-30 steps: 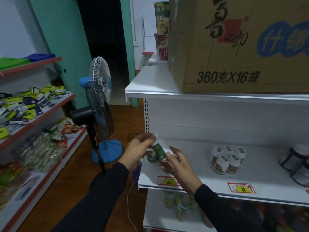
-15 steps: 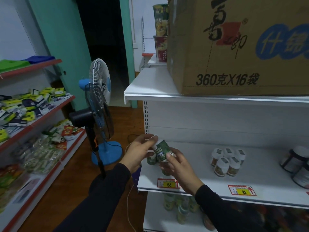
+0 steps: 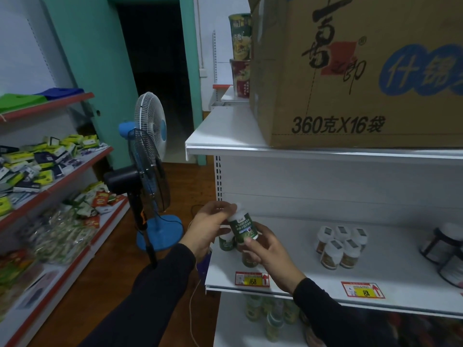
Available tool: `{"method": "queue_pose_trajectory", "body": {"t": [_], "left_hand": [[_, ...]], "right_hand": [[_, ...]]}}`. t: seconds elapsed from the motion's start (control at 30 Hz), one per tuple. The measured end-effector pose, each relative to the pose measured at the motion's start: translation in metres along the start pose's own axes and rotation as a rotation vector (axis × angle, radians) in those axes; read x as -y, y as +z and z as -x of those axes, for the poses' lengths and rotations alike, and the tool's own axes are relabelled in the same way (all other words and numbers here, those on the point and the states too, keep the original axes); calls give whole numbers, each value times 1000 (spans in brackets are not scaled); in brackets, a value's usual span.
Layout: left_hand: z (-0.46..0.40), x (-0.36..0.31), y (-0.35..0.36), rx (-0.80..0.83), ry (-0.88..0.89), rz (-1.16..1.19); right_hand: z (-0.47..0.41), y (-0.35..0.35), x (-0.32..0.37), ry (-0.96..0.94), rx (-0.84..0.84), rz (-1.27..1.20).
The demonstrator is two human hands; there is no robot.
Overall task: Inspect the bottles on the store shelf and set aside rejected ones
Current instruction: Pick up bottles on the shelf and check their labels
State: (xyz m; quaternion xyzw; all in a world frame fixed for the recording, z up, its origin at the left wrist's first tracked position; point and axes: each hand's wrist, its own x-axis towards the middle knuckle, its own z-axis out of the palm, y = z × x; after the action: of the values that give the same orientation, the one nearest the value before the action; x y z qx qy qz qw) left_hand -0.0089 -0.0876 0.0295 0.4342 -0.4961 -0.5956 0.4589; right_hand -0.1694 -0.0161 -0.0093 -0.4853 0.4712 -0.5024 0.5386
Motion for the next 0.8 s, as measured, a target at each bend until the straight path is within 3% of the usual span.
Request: {"method": "queue_pose_trajectory", "body": {"t": [0.47, 0.63, 0.8], "left_hand": [[4, 3, -1, 30, -64, -131], [7, 5, -3, -49, -285, 72], [8, 17, -5, -76, -420, 66]], "right_hand": [[6, 10, 7, -35, 19, 20], [11, 12, 6, -70, 73, 92], [13, 14, 2, -88, 102, 140]]}}
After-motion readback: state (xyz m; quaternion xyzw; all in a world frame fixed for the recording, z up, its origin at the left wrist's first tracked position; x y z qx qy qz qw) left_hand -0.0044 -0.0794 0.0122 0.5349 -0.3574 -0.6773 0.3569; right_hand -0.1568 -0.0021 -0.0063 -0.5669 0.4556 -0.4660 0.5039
